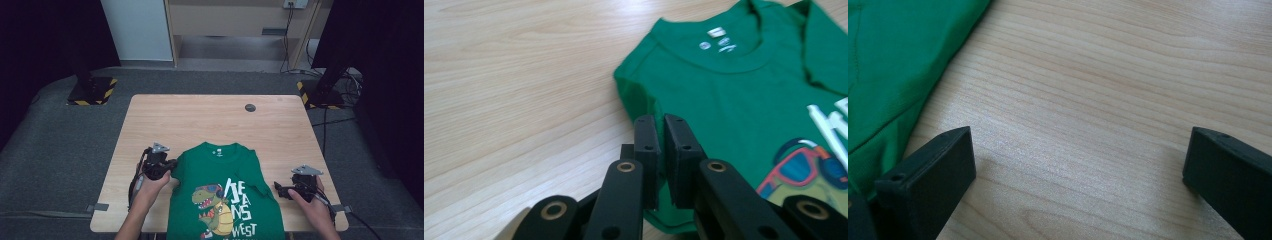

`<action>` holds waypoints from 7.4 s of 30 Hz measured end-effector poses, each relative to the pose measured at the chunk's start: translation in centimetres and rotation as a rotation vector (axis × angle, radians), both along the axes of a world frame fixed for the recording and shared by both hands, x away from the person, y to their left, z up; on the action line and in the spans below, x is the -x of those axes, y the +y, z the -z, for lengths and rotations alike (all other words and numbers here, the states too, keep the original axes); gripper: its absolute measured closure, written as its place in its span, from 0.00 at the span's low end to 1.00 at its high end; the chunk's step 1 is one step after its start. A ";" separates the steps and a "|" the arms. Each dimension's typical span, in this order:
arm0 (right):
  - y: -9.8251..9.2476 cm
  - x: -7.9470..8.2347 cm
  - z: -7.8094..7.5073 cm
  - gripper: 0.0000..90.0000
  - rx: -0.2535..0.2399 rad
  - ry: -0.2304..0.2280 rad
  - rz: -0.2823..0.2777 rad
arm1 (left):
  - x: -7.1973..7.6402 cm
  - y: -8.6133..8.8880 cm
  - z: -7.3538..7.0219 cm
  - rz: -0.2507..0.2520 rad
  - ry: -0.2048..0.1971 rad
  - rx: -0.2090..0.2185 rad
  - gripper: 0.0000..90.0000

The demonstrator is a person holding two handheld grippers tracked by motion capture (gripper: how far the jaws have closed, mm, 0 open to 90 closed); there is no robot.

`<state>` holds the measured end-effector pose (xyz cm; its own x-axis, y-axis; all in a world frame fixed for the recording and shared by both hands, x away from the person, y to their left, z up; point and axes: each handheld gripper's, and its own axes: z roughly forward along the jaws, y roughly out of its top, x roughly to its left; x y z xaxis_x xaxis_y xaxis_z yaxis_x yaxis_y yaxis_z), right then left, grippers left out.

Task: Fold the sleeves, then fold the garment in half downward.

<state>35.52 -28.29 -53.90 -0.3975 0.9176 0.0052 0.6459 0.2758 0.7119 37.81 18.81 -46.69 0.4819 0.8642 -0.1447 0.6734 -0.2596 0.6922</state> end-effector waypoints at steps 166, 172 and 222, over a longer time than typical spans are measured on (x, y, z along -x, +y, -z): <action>9.4 -14.1 -3.4 0.73 -0.014 0.379 -0.257 | -8.0 -1.1 3.0 0.044 0.090 -0.106 0.12; 9.4 -14.0 -3.3 0.91 -0.008 0.374 -0.265 | -8.1 -1.0 3.0 0.033 0.095 -0.102 0.14; 8.7 -13.3 -3.1 0.92 -0.059 0.341 -0.254 | -7.5 -3.1 4.8 0.051 0.096 -0.076 0.93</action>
